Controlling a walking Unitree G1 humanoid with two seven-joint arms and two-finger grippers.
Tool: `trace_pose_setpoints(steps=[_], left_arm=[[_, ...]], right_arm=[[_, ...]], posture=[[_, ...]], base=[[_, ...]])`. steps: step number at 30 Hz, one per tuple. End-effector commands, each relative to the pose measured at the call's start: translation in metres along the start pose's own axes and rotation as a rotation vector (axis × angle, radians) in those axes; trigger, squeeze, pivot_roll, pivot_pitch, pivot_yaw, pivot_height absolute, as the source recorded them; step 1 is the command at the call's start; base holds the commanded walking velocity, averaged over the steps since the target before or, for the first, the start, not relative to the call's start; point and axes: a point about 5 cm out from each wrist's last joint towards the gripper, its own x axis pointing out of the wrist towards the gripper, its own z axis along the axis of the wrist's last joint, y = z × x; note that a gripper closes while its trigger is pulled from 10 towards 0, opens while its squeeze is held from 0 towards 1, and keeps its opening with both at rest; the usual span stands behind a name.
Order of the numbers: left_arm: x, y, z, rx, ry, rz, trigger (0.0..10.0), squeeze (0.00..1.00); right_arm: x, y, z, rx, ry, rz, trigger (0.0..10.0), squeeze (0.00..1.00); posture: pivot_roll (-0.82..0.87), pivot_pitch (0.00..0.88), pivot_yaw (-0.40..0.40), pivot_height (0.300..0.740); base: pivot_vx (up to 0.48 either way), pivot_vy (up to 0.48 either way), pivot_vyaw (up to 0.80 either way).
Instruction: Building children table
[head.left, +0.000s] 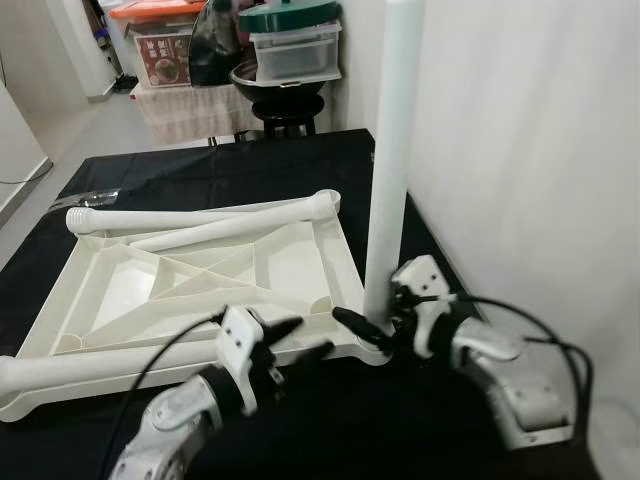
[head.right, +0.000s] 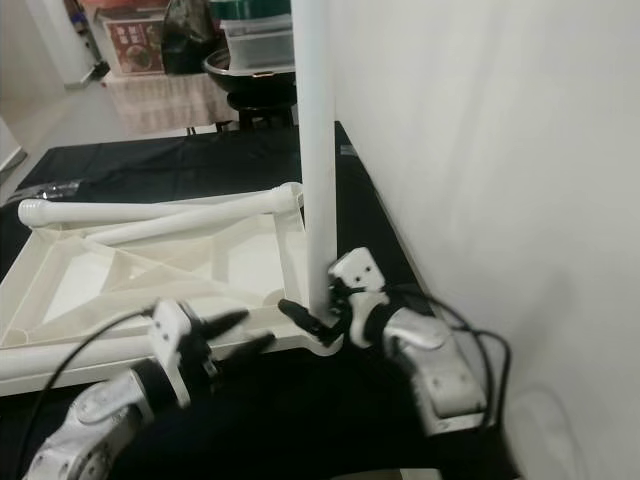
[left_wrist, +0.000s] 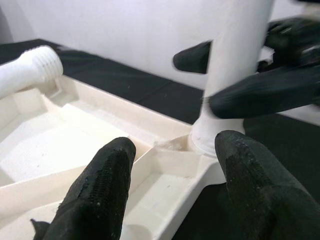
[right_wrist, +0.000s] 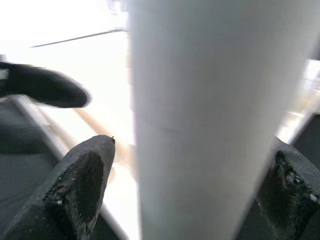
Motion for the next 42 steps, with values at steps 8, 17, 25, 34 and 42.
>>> trace_pose_setpoints(steps=[8,17,25,34,42], left_arm=[[-0.008,-0.002,-0.01,-0.027,0.04,-0.035,10.0,0.0],[-0.023,-0.028,-0.014,0.083,0.127,-0.224,10.0,0.0],[-0.022,-0.029,-0.004,0.167,0.047,-0.157,10.0,0.0],[-0.03,-0.046,0.004,0.054,-0.118,-0.118,10.0,0.0],[-0.033,-0.045,0.004,0.027,-0.121,-0.112,10.0,0.0]], right_arm=[[0.0,-0.022,-0.001,0.008,0.005,0.095,10.0,0.0],[0.012,-0.037,0.0,0.038,-0.004,0.139,0.0,0.0],[0.006,-0.041,-0.002,0.024,0.009,0.13,0.0,0.0],[0.003,-0.032,-0.028,0.077,0.109,-0.381,0.0,0.0],[0.014,0.047,-0.037,0.178,0.119,-0.466,0.0,0.0]], posture=[[-0.07,0.071,0.039,0.74],[-0.04,0.084,0.016,0.74],[-0.06,0.097,0.034,0.74],[-0.06,0.114,0.011,0.74],[-0.09,0.13,0.033,0.74]], base=[[0.0,0.0,0.0],[0.0,0.0,0.0],[0.0,0.0,0.0],[0.0,0.0,0.0],[0.0,0.0,0.0]])
